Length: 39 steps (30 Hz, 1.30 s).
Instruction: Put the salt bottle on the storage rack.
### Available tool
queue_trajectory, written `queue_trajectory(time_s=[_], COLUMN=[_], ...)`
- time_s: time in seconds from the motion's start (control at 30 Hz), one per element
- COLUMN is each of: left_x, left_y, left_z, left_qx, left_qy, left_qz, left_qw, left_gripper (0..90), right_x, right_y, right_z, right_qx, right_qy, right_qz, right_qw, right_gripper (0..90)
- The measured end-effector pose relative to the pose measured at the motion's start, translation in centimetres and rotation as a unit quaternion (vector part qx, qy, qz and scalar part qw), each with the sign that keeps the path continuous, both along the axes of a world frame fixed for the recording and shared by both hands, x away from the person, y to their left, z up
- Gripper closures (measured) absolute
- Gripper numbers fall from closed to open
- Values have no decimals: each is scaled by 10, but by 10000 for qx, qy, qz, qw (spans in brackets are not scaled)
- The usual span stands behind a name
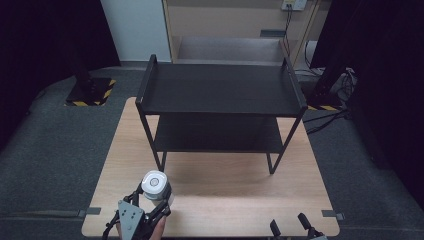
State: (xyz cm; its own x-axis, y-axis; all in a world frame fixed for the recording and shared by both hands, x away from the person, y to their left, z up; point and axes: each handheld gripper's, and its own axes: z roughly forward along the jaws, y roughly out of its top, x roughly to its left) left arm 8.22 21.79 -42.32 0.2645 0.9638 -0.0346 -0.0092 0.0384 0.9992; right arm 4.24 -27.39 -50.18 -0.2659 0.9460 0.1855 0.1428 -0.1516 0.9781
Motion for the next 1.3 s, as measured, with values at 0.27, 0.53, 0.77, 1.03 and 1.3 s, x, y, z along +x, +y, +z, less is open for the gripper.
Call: queue_trajectory(time_s=[0.27, 0.53, 0.77, 1.03, 1.3], left_x=[11, 29, 45, 66, 80], left_y=[-11, -21, -34, -54, -64], left_z=[36, 61, 78, 84, 83], left_qx=[93, -24, 106, 244, 237], left_qy=[12, 98, 25, 20, 89], left_qz=[-77, -121, -182, -235, -165], left_qw=[9999, 9999, 9998, 9994, 9995], left_gripper=[305, 305, 305, 305, 305], right_x=[-5, -5, -3, -1, 2], right_y=[-3, -7, -11, -17, -22], right_z=[0, 2, 2, 1, -1], right_qx=[64, 82, 96, 146, 165], right_qy=[-30, -71, -68, -80, -37], right_qz=[-92, -136, -161, -225, -257], right_qw=[9999, 9998, 9998, 9996, 9995], right_gripper=[31, 32, 32, 32, 32])
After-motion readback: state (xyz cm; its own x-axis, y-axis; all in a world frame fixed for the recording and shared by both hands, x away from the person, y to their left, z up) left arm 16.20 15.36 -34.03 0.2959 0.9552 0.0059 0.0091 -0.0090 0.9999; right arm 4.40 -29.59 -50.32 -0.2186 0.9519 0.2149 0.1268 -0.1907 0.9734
